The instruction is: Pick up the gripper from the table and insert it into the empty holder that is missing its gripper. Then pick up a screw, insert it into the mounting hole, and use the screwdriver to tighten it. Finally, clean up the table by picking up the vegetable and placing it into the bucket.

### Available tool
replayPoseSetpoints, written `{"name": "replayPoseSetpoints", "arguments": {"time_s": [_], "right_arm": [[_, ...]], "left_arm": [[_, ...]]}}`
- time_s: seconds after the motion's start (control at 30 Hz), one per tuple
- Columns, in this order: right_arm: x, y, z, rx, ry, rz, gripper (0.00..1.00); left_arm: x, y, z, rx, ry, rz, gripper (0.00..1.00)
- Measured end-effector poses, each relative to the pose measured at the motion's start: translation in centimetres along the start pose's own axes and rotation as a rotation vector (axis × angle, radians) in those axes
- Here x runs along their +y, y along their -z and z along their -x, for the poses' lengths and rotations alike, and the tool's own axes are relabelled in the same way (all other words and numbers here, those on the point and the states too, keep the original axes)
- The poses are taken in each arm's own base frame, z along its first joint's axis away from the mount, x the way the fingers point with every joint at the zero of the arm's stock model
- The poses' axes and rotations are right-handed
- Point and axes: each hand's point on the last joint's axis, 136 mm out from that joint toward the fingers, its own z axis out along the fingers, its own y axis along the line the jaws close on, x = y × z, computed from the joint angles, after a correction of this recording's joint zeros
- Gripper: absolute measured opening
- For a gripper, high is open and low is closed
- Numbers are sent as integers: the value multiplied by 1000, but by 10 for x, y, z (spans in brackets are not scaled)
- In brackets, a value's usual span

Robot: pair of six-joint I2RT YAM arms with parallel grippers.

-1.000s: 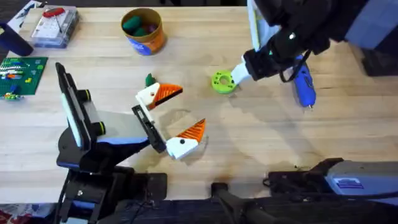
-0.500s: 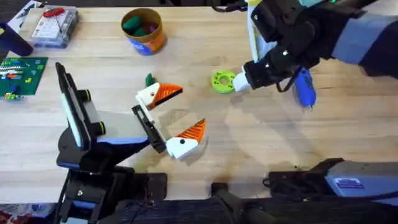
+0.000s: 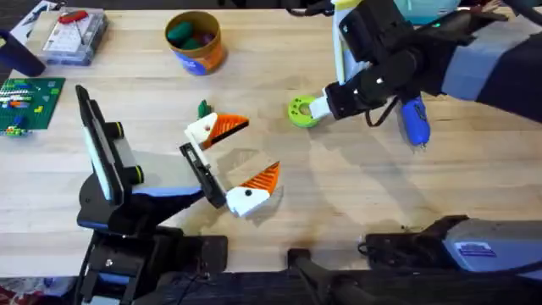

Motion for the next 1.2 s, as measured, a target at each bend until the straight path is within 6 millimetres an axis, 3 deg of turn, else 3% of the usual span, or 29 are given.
{"name": "replayPoseSetpoints", "arguments": {"time_s": [0.27,0.6,1.2], "right_arm": [[8,-6,12,-36,12,43,585],[9,-30,-6,79,20,44,585],[14,-33,21,96,40,46,585]], "left_arm": [[0,0,0,0,0,0,991],[0,0,0,0,0,0,991],[0,0,0,0,0,0,991]]}}
